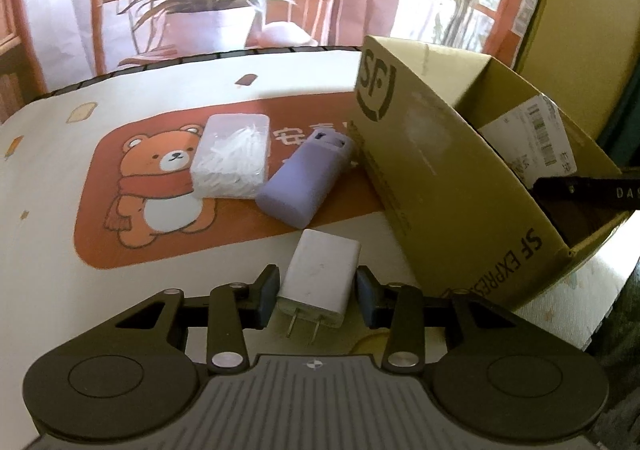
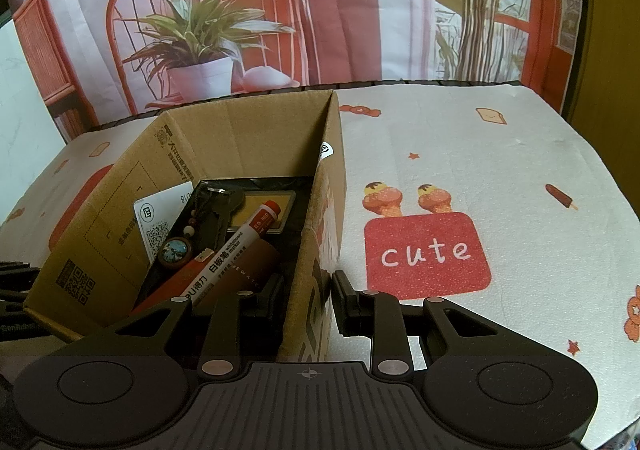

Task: Organize rigid objects
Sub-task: 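Close the left gripper on the white plug charger, then lift the charger into the box and open the left gripper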

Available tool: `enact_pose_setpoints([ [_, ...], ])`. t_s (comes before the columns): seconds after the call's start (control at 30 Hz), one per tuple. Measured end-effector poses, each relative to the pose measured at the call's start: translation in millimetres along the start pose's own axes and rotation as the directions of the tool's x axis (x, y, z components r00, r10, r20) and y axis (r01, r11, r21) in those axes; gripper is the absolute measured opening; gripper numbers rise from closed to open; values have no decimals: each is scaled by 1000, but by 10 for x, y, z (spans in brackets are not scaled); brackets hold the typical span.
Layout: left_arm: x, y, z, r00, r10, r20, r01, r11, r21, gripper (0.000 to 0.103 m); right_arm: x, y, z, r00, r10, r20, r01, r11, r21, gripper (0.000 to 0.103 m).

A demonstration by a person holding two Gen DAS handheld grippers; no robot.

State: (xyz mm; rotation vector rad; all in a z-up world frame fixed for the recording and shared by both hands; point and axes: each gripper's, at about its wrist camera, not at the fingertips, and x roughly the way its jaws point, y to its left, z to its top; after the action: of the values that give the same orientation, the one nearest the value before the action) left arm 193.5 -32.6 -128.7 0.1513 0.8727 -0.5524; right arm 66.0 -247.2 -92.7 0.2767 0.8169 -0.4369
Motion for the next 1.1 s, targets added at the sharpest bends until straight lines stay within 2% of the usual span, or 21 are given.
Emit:
enact_pose_setpoints([
  [0.23, -219, 114, 45, 997, 35, 65, -28, 995, -100, 43, 0, 1, 1, 1000, 0, 0, 0, 1000, 0, 25],
  [0.37, -354, 76, 116, 992, 67, 109, -56, 993, -104, 43, 2, 7, -6, 1000, 0, 0, 0, 1000, 0, 25],
  [0.67, -644, -102, 368, 978, 36, 207, -12, 993, -117, 43, 1, 4, 0, 1000, 0, -1, 0, 1000, 0, 25],
  [0.9, -746, -383, 587, 964, -26, 266, 44, 997, -63, 43, 1, 5, -1, 1000, 0, -1, 0, 1000, 0, 25],
  [1.1, -632, -686, 700, 966, -88, 243, 83, 996, 31, 43, 1, 2, 2, 1000, 0, 0, 0, 1000, 0, 25],
])
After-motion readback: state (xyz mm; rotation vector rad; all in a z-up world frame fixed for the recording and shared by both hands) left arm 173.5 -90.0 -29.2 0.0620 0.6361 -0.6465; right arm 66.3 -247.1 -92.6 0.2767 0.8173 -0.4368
